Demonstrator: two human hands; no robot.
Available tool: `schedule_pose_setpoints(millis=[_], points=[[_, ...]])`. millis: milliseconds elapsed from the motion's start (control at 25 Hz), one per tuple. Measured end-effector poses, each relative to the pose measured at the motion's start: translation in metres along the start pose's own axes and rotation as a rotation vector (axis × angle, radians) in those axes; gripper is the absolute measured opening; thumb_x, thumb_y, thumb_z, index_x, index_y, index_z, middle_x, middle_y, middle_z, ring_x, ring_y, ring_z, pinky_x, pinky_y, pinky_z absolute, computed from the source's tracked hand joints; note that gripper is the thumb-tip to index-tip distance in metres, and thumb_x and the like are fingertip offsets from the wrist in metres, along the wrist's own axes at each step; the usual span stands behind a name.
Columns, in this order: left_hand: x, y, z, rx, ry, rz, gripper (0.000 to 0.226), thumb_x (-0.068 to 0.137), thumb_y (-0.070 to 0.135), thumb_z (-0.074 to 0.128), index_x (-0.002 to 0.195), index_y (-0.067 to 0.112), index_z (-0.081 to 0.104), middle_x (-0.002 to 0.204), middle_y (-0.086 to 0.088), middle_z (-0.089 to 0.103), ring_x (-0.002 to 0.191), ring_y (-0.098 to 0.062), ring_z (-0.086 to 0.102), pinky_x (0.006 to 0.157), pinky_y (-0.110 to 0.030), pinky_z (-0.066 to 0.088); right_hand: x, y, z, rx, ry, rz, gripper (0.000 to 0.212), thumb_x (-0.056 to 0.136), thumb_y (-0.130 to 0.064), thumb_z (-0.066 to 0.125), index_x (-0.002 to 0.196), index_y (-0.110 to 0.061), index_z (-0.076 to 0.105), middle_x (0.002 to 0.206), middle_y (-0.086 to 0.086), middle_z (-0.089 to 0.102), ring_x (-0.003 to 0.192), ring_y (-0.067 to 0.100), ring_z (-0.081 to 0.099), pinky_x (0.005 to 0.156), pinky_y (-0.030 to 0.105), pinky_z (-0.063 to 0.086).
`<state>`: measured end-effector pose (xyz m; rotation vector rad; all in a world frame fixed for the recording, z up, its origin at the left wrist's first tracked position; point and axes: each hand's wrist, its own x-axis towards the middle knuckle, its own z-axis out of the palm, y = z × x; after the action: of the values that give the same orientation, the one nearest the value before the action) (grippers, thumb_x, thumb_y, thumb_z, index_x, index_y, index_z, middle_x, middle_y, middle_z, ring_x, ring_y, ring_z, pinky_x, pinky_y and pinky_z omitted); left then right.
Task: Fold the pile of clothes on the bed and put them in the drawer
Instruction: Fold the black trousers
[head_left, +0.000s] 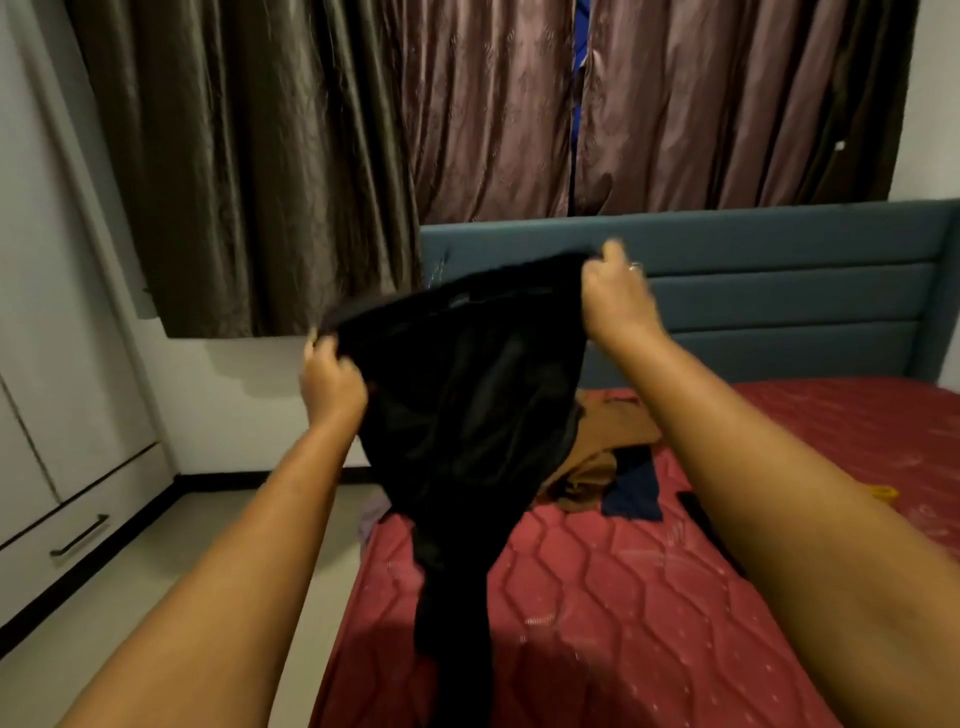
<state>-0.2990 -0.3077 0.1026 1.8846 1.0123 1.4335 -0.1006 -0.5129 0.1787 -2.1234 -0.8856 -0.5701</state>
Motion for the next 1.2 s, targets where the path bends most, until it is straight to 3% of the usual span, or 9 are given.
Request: schedule_pose_setpoints(millis=[120,240,320,440,600,760,840,1000,1200], points=[[0.045,0.063,0.001,-0.427,0.093,0.083,0.048,0.091,0.010,0.040,0.138,0.007,0.045,0.147,-0.014,0.037,0.128,-0.031,0.045,0.101,-0.047,0.046,0.018,-0.018,-0.052,-0.177,0.332,-0.171,0.027,0.094,0.001,0.035,0.106,0.009,0.058,0.140,0.023,0.035,0.110,0.044,0.044,0.089,0.050,0.042],[0.023,0.044,-0.006,-0.563,-0.046,-0.152,0.045,0.099,0.008,0.040,0.143,0.015,0.038,0.142,-0.006,0.042,0.122,-0.023,0.048,0.100,-0.044,0.048,-0.025,0.004,-0.038,-0.249,0.303,-0.299,0.026,0.088,0.009,0.038,0.100,0.011,0.061,0.130,0.028,0.043,0.110,0.045,0.044,0.089,0.051,0.038],[-0.034,0.003,-0.020,-0.711,-0.190,-0.377,0.036,0.101,0.010,0.037,0.137,0.016,0.043,0.132,-0.005,0.050,0.116,-0.019,0.050,0.094,-0.042,0.049,-0.077,0.040,0.006,-0.409,0.015,-0.315,0.030,0.092,0.003,0.038,0.113,0.004,0.061,0.128,0.022,0.044,0.116,0.039,0.043,0.096,0.046,0.038],[-0.133,-0.074,-0.047,-0.700,-0.247,-0.795,0.030,0.102,0.016,0.039,0.129,0.008,0.048,0.119,-0.013,0.058,0.089,-0.024,0.057,0.075,-0.038,0.052,-0.186,0.082,0.076,-0.631,-0.730,-0.327,0.037,0.098,-0.004,0.039,0.133,-0.001,0.050,0.140,0.017,0.042,0.126,0.036,0.043,0.105,0.043,0.036],[-0.261,-0.166,-0.088,-0.328,-0.557,-1.212,0.047,0.099,0.036,0.049,0.130,0.002,0.053,0.118,-0.015,0.061,0.094,-0.033,0.059,0.087,-0.044,0.047,-0.315,0.098,0.120,-0.665,-1.272,-0.147,0.043,0.098,-0.006,0.047,0.140,0.001,0.042,0.148,0.018,0.038,0.136,0.034,0.038,0.114,0.042,0.028],[-0.298,-0.205,-0.105,-0.149,-0.682,-1.054,0.042,0.101,0.029,0.046,0.135,0.005,0.049,0.130,-0.019,0.058,0.119,-0.037,0.054,0.104,-0.045,0.041,-0.351,0.078,0.120,-0.502,-1.306,-0.005,0.040,0.096,-0.009,0.049,0.134,0.004,0.047,0.136,0.020,0.049,0.124,0.034,0.050,0.105,0.041,0.038],[-0.307,-0.199,-0.118,-0.140,-0.701,-0.987,0.033,0.102,0.025,0.045,0.127,0.008,0.056,0.121,-0.015,0.063,0.105,-0.030,0.061,0.089,-0.036,0.048,-0.363,0.072,0.120,-0.497,-1.320,-0.039,0.038,0.095,-0.008,0.049,0.131,0.003,0.050,0.124,0.021,0.052,0.115,0.030,0.053,0.103,0.040,0.039],[-0.323,-0.215,-0.129,-0.130,-0.521,-0.940,0.015,0.099,0.018,0.050,0.110,0.011,0.058,0.102,-0.010,0.062,0.078,-0.017,0.054,0.061,-0.026,0.039,-0.380,0.085,0.144,-0.520,-1.309,-0.080,0.056,0.088,-0.016,0.059,0.141,-0.023,0.042,0.141,0.010,0.042,0.128,0.036,0.041,0.108,0.044,0.038],[-0.315,-0.248,-0.108,0.074,-0.589,-0.780,0.050,0.083,0.009,0.070,0.121,0.027,0.043,0.119,-0.006,0.061,0.102,-0.027,0.061,0.087,-0.035,0.048,-0.383,0.099,0.161,-0.519,-1.273,-0.032,0.072,0.094,-0.013,0.050,0.150,-0.041,0.016,0.153,0.007,0.018,0.132,0.039,0.035,0.106,0.043,0.039]])
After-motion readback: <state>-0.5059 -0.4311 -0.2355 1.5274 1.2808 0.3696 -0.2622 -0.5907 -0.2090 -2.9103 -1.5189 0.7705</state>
